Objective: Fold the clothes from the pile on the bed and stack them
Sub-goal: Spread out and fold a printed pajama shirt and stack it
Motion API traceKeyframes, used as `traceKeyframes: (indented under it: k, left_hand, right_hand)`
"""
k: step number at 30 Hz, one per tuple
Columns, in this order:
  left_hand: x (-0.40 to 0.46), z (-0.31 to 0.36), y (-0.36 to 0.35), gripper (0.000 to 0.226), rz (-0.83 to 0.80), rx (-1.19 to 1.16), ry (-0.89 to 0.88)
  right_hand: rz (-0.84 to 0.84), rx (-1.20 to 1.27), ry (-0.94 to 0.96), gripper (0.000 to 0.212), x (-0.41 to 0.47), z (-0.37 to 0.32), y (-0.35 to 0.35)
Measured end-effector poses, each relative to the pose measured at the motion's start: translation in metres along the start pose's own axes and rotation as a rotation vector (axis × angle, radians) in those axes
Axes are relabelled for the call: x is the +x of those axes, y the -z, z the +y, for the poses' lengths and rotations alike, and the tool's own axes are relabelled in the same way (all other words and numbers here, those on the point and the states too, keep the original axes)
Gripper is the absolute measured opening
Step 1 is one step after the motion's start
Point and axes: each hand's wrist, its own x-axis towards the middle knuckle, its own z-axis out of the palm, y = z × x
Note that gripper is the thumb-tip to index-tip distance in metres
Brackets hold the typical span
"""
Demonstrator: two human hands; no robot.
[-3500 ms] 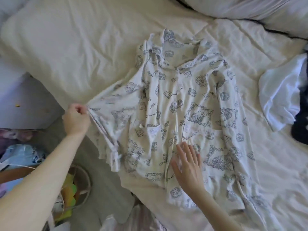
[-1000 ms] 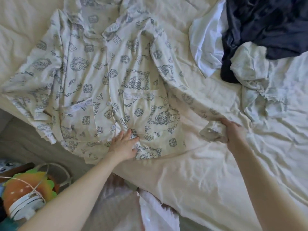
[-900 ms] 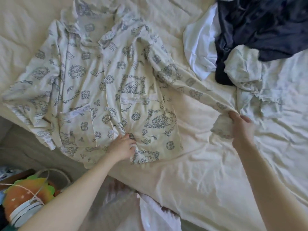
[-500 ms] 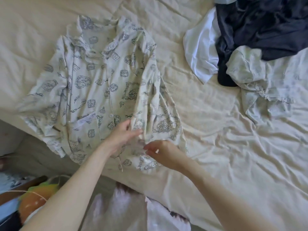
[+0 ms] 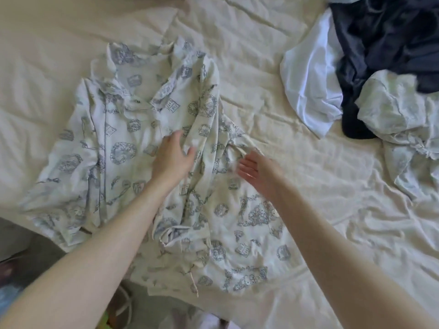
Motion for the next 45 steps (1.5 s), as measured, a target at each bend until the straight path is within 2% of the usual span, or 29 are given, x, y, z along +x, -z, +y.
traceKeyframes:
  k: [3, 5, 7, 9, 12, 14, 16, 18, 19, 21, 24, 27, 29, 30, 32, 35, 39, 42, 45]
  left_hand:
    - [0.064, 0.042, 0.001, 0.061, 0.020, -0.075, -0.067]
    - [0.097, 0.062, 0.000, 0.062, -0.026, -0.071, -0.047]
    - [0.115, 0.072, -0.001, 0.048, -0.051, 0.032, -0.033]
    - [0.128, 0.079, -0.001, 0.026, 0.001, 0.015, -0.023]
    - [0.149, 0.095, 0.001, 0.023, 0.044, -0.235, 0.016]
    - [0.164, 0.111, 0.005, 0.026, -0.013, -0.542, 0.071]
    - [0.180, 0.117, 0.006, 0.023, -0.098, -0.742, 0.136]
    - [0.189, 0.115, -0.001, 0.014, -0.152, -0.703, 0.160]
    - [0.191, 0.112, -0.006, 0.010, -0.156, -0.607, 0.150]
    - [0.191, 0.107, -0.016, 0.017, -0.143, -0.398, 0.090]
    - [0.194, 0.110, -0.022, 0.015, -0.029, -0.234, 0.005]
    - [0.204, 0.116, -0.019, 0.016, 0.071, -0.402, 0.074]
    - [0.207, 0.118, -0.017, 0.025, 0.095, -0.427, 0.102]
    - [0.206, 0.117, -0.017, 0.024, 0.104, -0.399, 0.095]
    - [0.203, 0.114, -0.018, 0.015, 0.097, -0.327, 0.063]
    - [0.195, 0.111, -0.020, 0.036, 0.024, -0.173, 0.075]
    - [0.199, 0.116, -0.014, 0.023, 0.146, -0.172, 0.137]
    - [0.206, 0.118, -0.008, 0.028, 0.234, -0.158, 0.206]
    - [0.203, 0.117, -0.010, 0.033, 0.115, -0.298, 0.229]
  right_hand:
    - [-0.093, 0.168, -0.170, 0.046, 0.017, -0.016, -0.029]
    - [-0.035, 0.163, -0.298, 0.030, 0.025, -0.026, -0.043]
    - [0.094, 0.273, -0.336, 0.024, 0.031, -0.035, -0.051]
    - [0.230, 0.405, -0.310, 0.022, 0.039, -0.043, -0.049]
    - [0.259, 0.585, -0.238, 0.031, 0.044, -0.058, -0.033]
    - [0.245, 0.742, -0.161, 0.031, 0.048, -0.071, -0.021]
    - [0.213, 0.848, -0.089, 0.022, 0.052, -0.078, -0.015]
    - [0.187, 0.776, -0.065, 0.015, 0.057, -0.074, -0.015]
    - [0.181, 0.688, -0.071, 0.017, 0.061, -0.068, -0.016]
    - [0.184, 0.519, -0.082, 0.019, 0.066, -0.060, -0.017]
    - [0.220, 0.451, -0.079, 0.006, 0.072, -0.068, -0.014]
    - [0.252, 0.629, -0.122, 0.004, 0.080, -0.081, -0.008]
    - [0.245, 0.745, -0.125, 0.011, 0.082, -0.083, -0.006]
    - [0.236, 0.745, -0.118, 0.015, 0.082, -0.081, -0.007]
    - [0.237, 0.595, -0.104, 0.020, 0.082, -0.075, -0.010]
    - [0.292, 0.338, -0.076, 0.019, 0.081, -0.068, -0.012]
    - [0.336, 0.451, -0.077, 0.008, 0.086, -0.071, -0.004]
    - [0.358, 0.533, -0.082, 0.011, 0.090, -0.073, -0.002]
    - [0.373, 0.458, -0.072, 0.014, 0.087, -0.072, -0.005]
